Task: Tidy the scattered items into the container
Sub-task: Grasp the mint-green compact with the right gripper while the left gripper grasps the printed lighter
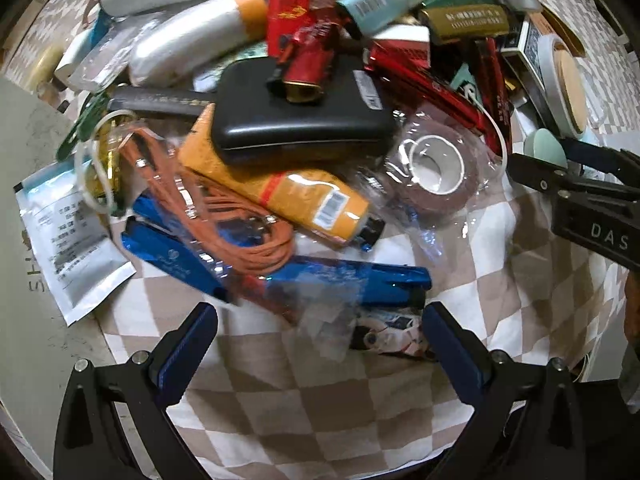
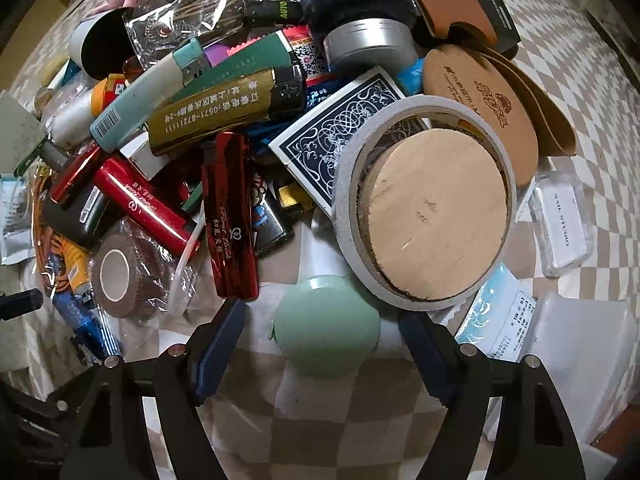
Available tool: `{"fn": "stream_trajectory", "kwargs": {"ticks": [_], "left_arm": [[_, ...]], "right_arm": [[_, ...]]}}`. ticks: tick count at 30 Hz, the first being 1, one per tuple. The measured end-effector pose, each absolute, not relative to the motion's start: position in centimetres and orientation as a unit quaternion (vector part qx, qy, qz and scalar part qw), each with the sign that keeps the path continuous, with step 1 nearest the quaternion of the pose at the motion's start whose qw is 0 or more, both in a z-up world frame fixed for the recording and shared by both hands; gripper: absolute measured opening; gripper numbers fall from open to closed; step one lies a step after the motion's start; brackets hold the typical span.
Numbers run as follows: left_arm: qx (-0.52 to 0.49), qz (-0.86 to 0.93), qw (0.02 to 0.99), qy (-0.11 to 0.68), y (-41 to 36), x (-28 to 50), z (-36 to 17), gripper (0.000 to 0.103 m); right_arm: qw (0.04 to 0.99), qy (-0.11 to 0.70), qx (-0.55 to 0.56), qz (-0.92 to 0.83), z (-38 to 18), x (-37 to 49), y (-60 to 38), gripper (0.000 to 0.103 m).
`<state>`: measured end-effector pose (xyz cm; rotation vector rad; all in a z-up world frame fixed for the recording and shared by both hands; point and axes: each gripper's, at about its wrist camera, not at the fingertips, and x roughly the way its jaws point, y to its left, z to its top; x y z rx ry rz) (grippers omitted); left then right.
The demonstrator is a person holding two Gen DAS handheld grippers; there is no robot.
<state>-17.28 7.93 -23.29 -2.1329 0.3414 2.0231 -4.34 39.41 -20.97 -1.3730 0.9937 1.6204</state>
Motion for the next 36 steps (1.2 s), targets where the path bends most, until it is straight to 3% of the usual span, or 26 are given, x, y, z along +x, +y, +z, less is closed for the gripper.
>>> {"fn": "stream_trajectory", "kwargs": {"ticks": [7, 15, 16, 17, 19, 26, 36], "left_arm": [[-0.712, 0.680, 0.078, 0.155, 9.1, -17.0, -24.3, 0.103], [-0.686, 0.690, 0.091, 0.212, 8.7, -15.6, -24.0, 0.102], [-0.687, 0.689, 0.094, 0.209, 8.3, -15.5, -23.9, 0.092], [-0.689, 0.689, 0.096, 0.206, 7.8, -15.3, -23.8, 0.085], [-0.692, 0.686, 0.100, 0.200, 6.9, -15.1, -23.7, 0.082], [-0.707, 0.675, 0.101, 0.185, 3.6, -14.0, -24.0, 0.076], [-0.709, 0.671, 0.109, 0.189, 2.0, -12.6, -23.9, 0.077]], "right_arm": [[0.382, 0.382, -0.547, 0.640, -21.1, -4.4, 39.3, 0.077], [0.381, 0.375, -0.549, 0.642, -20.8, -3.4, 39.5, 0.055], [0.383, 0.374, -0.550, 0.641, -20.7, -3.3, 39.5, 0.053], [0.383, 0.375, -0.550, 0.640, -20.7, -3.3, 39.5, 0.053], [0.376, 0.379, -0.552, 0.641, -20.7, -3.3, 39.4, 0.052], [0.346, 0.365, -0.572, 0.647, -20.7, -4.9, 37.5, 0.052], [0.312, 0.327, -0.593, 0.666, -20.5, -6.8, 34.4, 0.053]]}}
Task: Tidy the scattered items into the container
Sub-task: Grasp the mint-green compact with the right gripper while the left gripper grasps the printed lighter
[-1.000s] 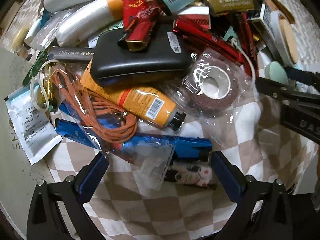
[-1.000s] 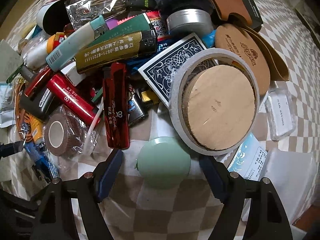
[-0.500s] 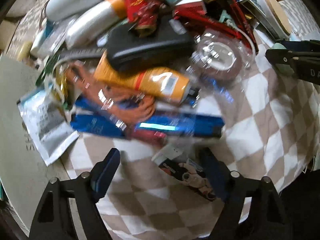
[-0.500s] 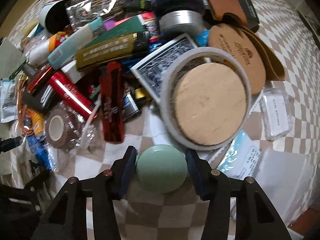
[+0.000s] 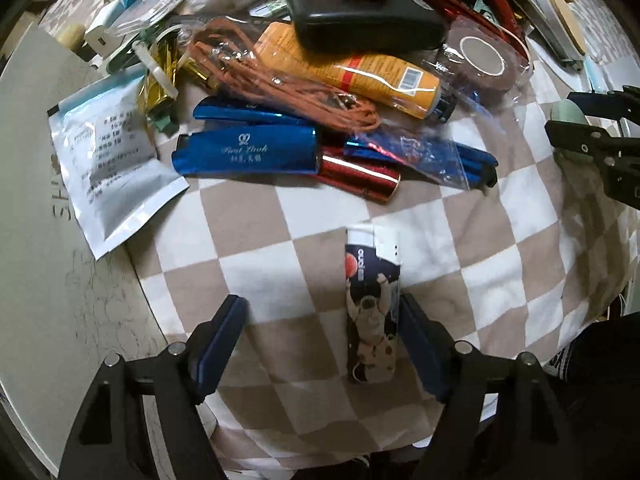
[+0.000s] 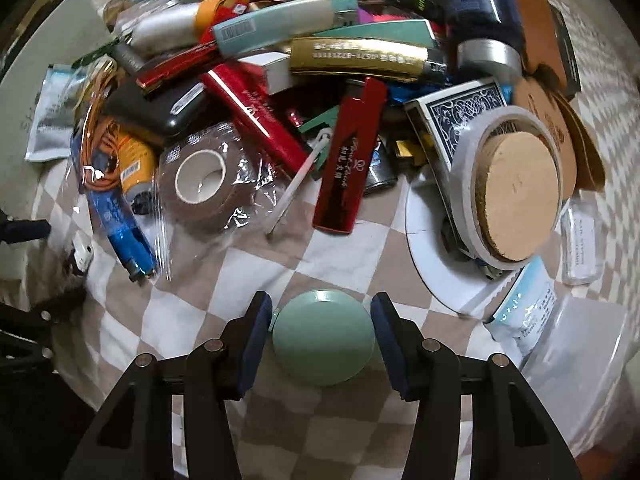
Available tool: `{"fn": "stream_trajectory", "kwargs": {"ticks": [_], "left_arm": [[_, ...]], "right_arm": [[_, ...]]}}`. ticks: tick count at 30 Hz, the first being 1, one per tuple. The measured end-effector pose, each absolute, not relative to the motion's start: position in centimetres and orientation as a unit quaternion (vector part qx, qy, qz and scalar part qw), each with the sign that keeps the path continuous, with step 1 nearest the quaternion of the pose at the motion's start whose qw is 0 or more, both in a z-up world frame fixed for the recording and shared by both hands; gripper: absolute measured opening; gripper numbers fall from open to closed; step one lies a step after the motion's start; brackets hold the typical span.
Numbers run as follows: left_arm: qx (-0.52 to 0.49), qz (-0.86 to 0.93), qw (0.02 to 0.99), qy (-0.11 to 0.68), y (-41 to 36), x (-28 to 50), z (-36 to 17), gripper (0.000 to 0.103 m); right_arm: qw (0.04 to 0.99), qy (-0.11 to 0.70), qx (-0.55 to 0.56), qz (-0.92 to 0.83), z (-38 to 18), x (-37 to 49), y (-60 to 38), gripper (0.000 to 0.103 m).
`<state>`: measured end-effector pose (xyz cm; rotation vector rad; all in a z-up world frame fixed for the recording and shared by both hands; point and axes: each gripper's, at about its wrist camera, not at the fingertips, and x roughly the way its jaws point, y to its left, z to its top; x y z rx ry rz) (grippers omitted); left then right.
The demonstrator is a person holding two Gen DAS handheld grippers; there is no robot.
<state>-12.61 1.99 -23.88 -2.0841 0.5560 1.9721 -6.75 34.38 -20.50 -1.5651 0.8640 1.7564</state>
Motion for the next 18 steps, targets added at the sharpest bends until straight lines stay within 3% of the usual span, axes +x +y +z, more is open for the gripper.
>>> {"fn": "stream_trajectory", "kwargs": {"ticks": [1, 5, 12, 13, 15, 18], "left_arm": [[-0.708, 0.671, 0.111, 0.190, 2.0, -12.5, -23.9, 0.077], [-0.707, 0.670, 0.117, 0.194, 2.0, -12.0, -23.8, 0.055], [-0.704, 0.670, 0.128, 0.197, 2.1, -11.3, -23.6, 0.052], [-0.704, 0.670, 0.130, 0.196, 2.1, -11.3, -23.5, 0.051], [-0.703, 0.671, 0.133, 0.195, 2.1, -11.1, -23.5, 0.045], [-0.702, 0.672, 0.138, 0.193, 2.1, -10.9, -23.4, 0.029]], "right_arm": [[0.313, 0.333, -0.593, 0.663, -20.5, -6.6, 34.4, 0.053], [0.319, 0.347, -0.595, 0.651, -20.6, -6.1, 34.7, 0.053], [0.315, 0.344, -0.606, 0.644, -21.4, -4.9, 34.5, 0.053], [0.314, 0.342, -0.607, 0.645, -21.4, -4.9, 34.4, 0.055], [0.313, 0.338, -0.609, 0.646, -21.6, -4.8, 34.2, 0.077], [0.315, 0.334, -0.610, 0.646, -21.7, -4.7, 34.0, 0.077]]}}
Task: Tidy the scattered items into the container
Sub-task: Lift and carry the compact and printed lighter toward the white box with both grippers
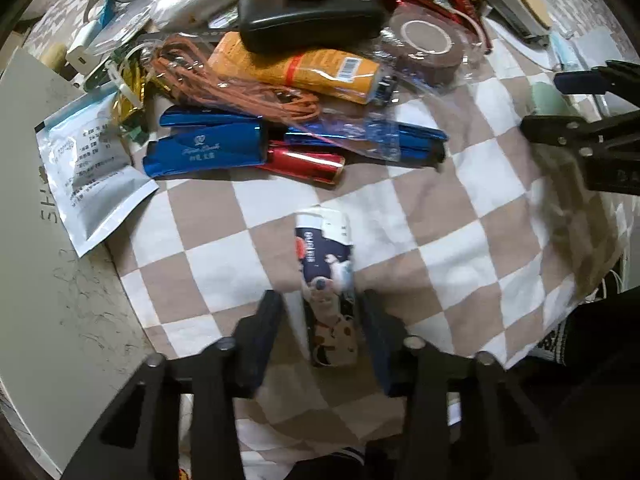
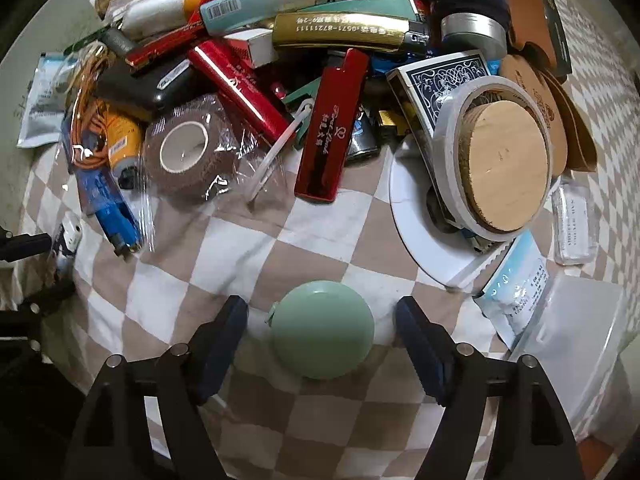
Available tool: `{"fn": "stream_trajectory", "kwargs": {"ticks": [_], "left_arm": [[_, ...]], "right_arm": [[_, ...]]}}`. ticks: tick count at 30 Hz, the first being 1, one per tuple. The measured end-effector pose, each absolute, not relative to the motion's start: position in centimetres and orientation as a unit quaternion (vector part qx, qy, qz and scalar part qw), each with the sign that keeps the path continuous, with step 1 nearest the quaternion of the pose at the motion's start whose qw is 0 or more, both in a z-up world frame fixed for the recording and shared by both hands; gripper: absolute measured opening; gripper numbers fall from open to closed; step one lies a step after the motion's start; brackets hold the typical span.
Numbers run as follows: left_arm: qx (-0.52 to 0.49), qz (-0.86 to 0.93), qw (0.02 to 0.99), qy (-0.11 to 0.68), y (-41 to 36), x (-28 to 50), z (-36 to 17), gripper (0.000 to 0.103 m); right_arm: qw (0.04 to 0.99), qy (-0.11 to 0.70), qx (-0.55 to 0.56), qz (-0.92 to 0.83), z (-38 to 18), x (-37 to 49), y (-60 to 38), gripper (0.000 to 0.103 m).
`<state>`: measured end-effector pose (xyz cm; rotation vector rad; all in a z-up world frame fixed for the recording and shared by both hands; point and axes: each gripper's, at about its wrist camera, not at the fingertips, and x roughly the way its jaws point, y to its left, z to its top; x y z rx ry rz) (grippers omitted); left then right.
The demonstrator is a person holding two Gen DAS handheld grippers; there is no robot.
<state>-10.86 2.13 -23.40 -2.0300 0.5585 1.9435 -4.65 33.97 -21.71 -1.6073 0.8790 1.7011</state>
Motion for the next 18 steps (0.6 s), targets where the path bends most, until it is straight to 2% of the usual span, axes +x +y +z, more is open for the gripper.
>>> {"fn": "stream_trajectory", "kwargs": {"ticks": [1, 11, 18], "left_arm": [[-0.701, 0.672, 0.139, 0.192, 2.1, -10.8, -23.4, 0.027], [-0.694, 0.680, 0.145, 0.184, 5.3, -7.4, -25.7, 0.026], [-0.690, 0.690, 0.147, 0.165, 4.6, -7.8, -22.4, 0.025]], "right_arm": [[0.316, 0.336, -0.609, 0.645, -21.7, -4.5, 34.0, 0.077], [0.314, 0.359, -0.600, 0.642, -22.1, -2.8, 34.7, 0.076], [0.300, 0.334, -0.613, 0.651, -23.3, -3.6, 33.4, 0.053]]}}
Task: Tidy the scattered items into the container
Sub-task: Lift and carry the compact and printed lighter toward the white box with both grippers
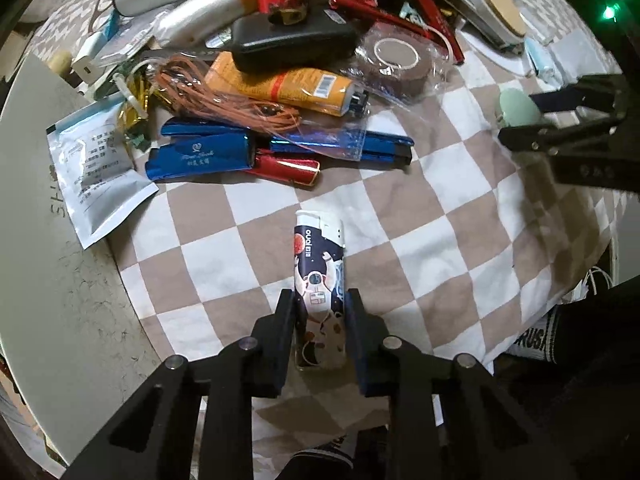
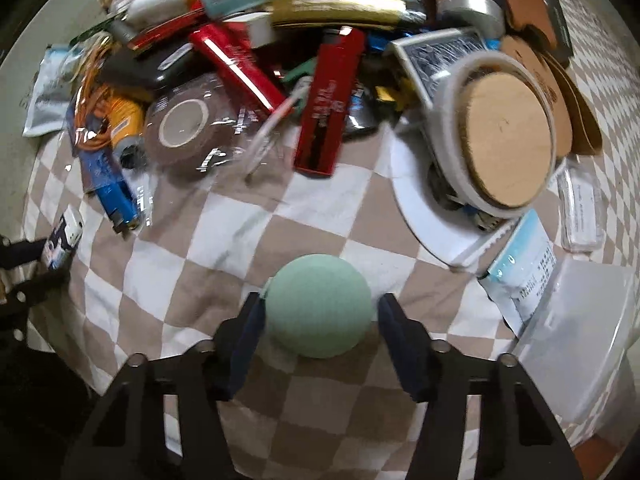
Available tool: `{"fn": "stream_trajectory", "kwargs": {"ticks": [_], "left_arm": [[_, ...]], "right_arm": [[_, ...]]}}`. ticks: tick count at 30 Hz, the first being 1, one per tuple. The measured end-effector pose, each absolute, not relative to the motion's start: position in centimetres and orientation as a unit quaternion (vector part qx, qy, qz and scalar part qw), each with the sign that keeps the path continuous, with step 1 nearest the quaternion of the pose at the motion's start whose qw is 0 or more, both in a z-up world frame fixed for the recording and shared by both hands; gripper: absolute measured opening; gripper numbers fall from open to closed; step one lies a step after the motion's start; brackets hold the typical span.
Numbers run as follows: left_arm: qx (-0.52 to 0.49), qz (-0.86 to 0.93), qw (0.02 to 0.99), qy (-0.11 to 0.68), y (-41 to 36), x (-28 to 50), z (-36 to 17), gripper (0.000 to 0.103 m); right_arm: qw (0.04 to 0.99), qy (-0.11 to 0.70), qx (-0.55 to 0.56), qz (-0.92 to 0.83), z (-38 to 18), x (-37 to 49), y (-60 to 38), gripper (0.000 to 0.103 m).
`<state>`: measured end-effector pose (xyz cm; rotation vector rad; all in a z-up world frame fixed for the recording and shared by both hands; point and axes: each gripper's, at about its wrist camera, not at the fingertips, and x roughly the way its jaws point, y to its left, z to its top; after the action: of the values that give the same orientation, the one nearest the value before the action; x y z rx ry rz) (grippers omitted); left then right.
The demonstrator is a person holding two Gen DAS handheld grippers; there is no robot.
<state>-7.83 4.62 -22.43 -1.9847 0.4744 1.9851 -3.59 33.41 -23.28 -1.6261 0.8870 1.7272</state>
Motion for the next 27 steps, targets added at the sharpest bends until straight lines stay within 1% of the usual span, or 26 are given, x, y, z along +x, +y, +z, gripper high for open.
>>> {"fn": "stream_trajectory", "kwargs": {"ticks": [4, 6, 7, 8, 9, 13, 15, 16, 17, 18, 20, 22, 24, 25, 27], "left_arm": [[-0.686, 0.695, 0.147, 0.155, 3.6, -8.6, -20.1, 0.024], [-0.685, 0.698, 0.147, 0.150, 3.1, -9.0, -19.0, 0.024], [-0.684, 0.700, 0.145, 0.147, 3.0, -9.3, -18.9, 0.023], [-0.682, 0.702, 0.143, 0.145, 2.8, -9.5, -18.8, 0.018], [-0.681, 0.704, 0.141, 0.142, 2.7, -9.7, -18.8, 0.016], [-0.674, 0.715, 0.134, 0.129, 2.1, -10.6, -18.0, 0.015], [-0.670, 0.721, 0.134, 0.117, 1.7, -10.9, -17.2, 0.014], [-0.669, 0.722, 0.134, 0.115, 1.6, -11.0, -17.0, 0.011], [-0.671, 0.720, 0.134, 0.116, 1.6, -11.0, -17.1, 0.011], [-0.673, 0.717, 0.133, 0.119, 1.5, -10.9, -17.2, 0.011], [-0.678, 0.712, 0.132, 0.124, 1.5, -10.9, -17.5, 0.011], [-0.683, 0.707, 0.130, 0.129, 1.5, -10.8, -17.7, 0.011], [-0.688, 0.701, 0.129, 0.134, 1.4, -10.8, -18.0, 0.011], [-0.690, 0.699, 0.128, 0.137, 1.4, -10.7, -18.1, 0.012], [-0.694, 0.695, 0.126, 0.143, 1.5, -10.7, -18.4, 0.024]], "right_arm": [[0.300, 0.330, -0.607, 0.658, -23.2, -3.9, 33.3, 0.052], [0.297, 0.352, -0.594, 0.660, -22.9, -3.7, 33.5, 0.052], [0.292, 0.367, -0.584, 0.663, -22.5, -3.6, 33.6, 0.052], [0.290, 0.375, -0.575, 0.667, -22.1, -3.6, 33.6, 0.052], [0.290, 0.374, -0.570, 0.672, -21.6, -3.7, 33.6, 0.052], [0.289, 0.381, -0.545, 0.689, -19.9, -3.8, 33.8, 0.052], [0.290, 0.385, -0.532, 0.696, -19.0, -3.8, 34.1, 0.052], [0.292, 0.386, -0.525, 0.700, -18.2, -3.0, 34.0, 0.052], [0.291, 0.389, -0.518, 0.704, -16.8, -1.2, 33.6, 0.052], [0.291, 0.392, -0.510, 0.708, -15.8, 0.0, 33.4, 0.052], [0.291, 0.397, -0.499, 0.713, -12.9, -4.0, 34.4, 0.052], [0.290, 0.403, -0.489, 0.717, -12.5, -4.4, 34.5, 0.052], [0.289, 0.412, -0.481, 0.718, -13.3, -6.3, 37.5, 0.052], [0.288, 0.417, -0.476, 0.719, -13.1, -5.9, 37.2, 0.052], [0.286, 0.428, -0.464, 0.721, -11.9, -3.9, 36.8, 0.052]]}}
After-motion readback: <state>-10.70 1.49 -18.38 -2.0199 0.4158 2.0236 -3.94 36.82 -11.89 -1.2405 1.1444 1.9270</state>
